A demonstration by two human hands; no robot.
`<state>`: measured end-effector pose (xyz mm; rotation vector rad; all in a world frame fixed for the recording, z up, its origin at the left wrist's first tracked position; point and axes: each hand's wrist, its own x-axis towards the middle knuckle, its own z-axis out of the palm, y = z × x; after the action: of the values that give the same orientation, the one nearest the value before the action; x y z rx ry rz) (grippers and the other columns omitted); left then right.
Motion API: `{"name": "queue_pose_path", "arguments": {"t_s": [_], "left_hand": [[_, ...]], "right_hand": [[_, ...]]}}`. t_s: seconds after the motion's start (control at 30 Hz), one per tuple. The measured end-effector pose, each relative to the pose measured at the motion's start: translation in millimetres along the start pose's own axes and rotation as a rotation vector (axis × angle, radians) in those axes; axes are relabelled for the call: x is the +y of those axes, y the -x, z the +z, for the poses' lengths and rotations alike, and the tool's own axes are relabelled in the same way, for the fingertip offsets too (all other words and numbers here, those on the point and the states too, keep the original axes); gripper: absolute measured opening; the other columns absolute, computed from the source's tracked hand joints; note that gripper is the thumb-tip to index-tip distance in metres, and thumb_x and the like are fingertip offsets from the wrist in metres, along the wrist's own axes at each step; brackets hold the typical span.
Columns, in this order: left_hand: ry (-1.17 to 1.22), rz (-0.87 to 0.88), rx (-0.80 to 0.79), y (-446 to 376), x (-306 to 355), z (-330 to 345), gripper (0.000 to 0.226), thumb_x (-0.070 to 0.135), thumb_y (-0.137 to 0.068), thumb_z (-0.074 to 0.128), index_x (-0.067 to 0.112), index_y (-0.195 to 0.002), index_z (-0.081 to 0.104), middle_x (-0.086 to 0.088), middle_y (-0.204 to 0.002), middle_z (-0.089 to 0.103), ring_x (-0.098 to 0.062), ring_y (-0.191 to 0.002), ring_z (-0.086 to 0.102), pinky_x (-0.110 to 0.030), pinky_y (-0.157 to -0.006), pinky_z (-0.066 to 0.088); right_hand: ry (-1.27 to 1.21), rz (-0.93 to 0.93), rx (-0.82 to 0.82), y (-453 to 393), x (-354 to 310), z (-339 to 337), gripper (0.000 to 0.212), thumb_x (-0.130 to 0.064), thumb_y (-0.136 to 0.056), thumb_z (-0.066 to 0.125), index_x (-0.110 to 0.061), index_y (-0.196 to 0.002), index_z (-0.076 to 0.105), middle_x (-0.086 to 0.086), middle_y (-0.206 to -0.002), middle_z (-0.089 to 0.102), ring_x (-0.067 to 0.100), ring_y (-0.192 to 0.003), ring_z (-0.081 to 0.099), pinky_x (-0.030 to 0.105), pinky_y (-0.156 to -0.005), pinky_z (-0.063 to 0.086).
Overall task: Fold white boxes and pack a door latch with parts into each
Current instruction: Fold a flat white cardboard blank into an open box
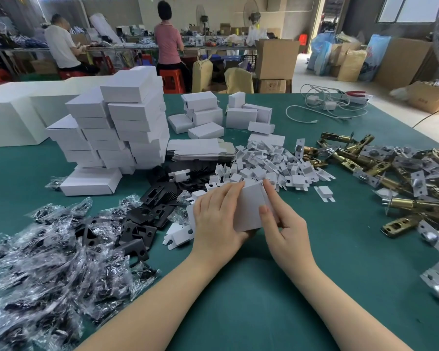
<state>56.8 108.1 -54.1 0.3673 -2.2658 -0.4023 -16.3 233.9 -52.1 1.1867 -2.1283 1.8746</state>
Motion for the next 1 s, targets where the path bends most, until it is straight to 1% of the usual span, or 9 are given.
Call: {"name": "queue_pose_path", "arguments": {"t_s": [0.17,0.33,0.4,0.5,0.6,0.7,0.77,0.87,1.0], "left_hand": [[0.005,-0.009,0.028,-1,1,-4,0.081,0.038,-0.059,0.071,0.016,-0.135,0.05,-0.006,-0.128,0.058,-0.024,-0.118,0.047,-0.032,-0.102,0.023],[-0.016,0.023,0.039,-1,-3,-2,0.084,0.032,-0.061,0.081,0.021,-0.135,0.043,-0.007,-0.129,0.057,-0.021,-0.118,0.04,-0.034,-0.102,0.022],[-0.04,0.032,0.036,-1,-3,-1,0.09,0.026,-0.054,0.086,0.02,-0.134,0.046,-0.006,-0.128,0.058,-0.021,-0.118,0.04,-0.035,-0.102,0.023],[-0.105,0.137,0.023,0,-1,0,0.092,0.024,-0.052,0.086,0.024,-0.135,0.045,-0.001,-0.126,0.059,-0.02,-0.118,0.044,-0.035,-0.103,0.024],[-0.213,0.278,0.039,3,1,4,0.089,0.024,-0.059,0.086,0.032,-0.137,0.044,0.003,-0.138,0.05,-0.022,-0.129,0.041,-0.04,-0.109,0.021],[-0.216,0.09,0.061,4,3,7,0.107,0.016,-0.056,0.087,0.039,-0.145,0.031,-0.005,-0.156,0.013,-0.034,-0.139,0.015,-0.056,-0.107,0.024],[-0.083,-0.076,0.124,3,1,6,0.105,0.024,-0.067,0.084,0.034,-0.149,0.018,-0.013,-0.157,0.001,-0.034,-0.142,0.006,-0.058,-0.107,0.019],[0.206,-0.192,0.057,-1,-5,1,0.081,0.047,-0.09,0.056,0.031,-0.152,0.006,-0.014,-0.157,0.021,-0.023,-0.144,0.019,-0.054,-0.118,0.019],[0.396,-0.186,-0.143,-3,-7,-1,0.078,0.058,-0.091,0.046,0.034,-0.153,0.005,0.014,-0.133,0.052,-0.001,-0.125,0.046,-0.045,-0.107,0.039]], "right_hand": [[0.044,-0.019,-0.161,-1,4,1,0.057,-0.03,-0.097,0.047,-0.052,-0.142,0.02,-0.056,-0.136,0.025,-0.021,-0.132,0.027,-0.001,-0.102,0.022],[0.061,0.013,-0.306,0,10,0,0.062,-0.037,-0.097,0.043,-0.054,-0.142,0.004,-0.048,-0.144,0.012,-0.017,-0.138,0.016,0.0,-0.105,0.014],[0.056,0.022,-0.227,0,10,0,0.059,-0.035,-0.096,0.046,-0.053,-0.141,0.013,-0.038,-0.141,0.026,-0.017,-0.131,0.027,0.003,-0.104,0.022],[0.007,0.061,-0.009,-1,6,1,0.046,-0.035,-0.093,0.056,-0.053,-0.131,0.037,-0.023,-0.128,0.051,0.0,-0.113,0.053,0.018,-0.092,0.043],[0.063,0.004,0.07,-3,5,-3,0.041,-0.025,-0.095,0.062,-0.047,-0.124,0.045,-0.024,-0.126,0.054,0.001,-0.111,0.054,0.011,-0.087,0.041],[0.013,0.082,0.147,-6,11,-8,0.023,-0.025,-0.094,0.064,-0.043,-0.106,0.056,-0.028,-0.102,0.062,0.001,-0.089,0.058,0.014,-0.073,0.045],[-0.121,0.191,0.238,-10,17,-12,0.017,-0.025,-0.092,0.066,-0.038,-0.099,0.056,-0.021,-0.095,0.063,-0.001,-0.08,0.059,0.013,-0.067,0.047],[-0.229,0.301,0.283,-14,21,-17,0.016,-0.025,-0.093,0.065,-0.031,-0.099,0.052,-0.004,-0.101,0.058,-0.008,-0.069,0.058,0.011,-0.063,0.047],[-0.296,0.34,0.142,-13,24,-16,0.028,-0.027,-0.096,0.061,-0.043,-0.115,0.05,-0.006,-0.109,0.061,-0.002,-0.084,0.066,0.022,-0.076,0.055]]}}
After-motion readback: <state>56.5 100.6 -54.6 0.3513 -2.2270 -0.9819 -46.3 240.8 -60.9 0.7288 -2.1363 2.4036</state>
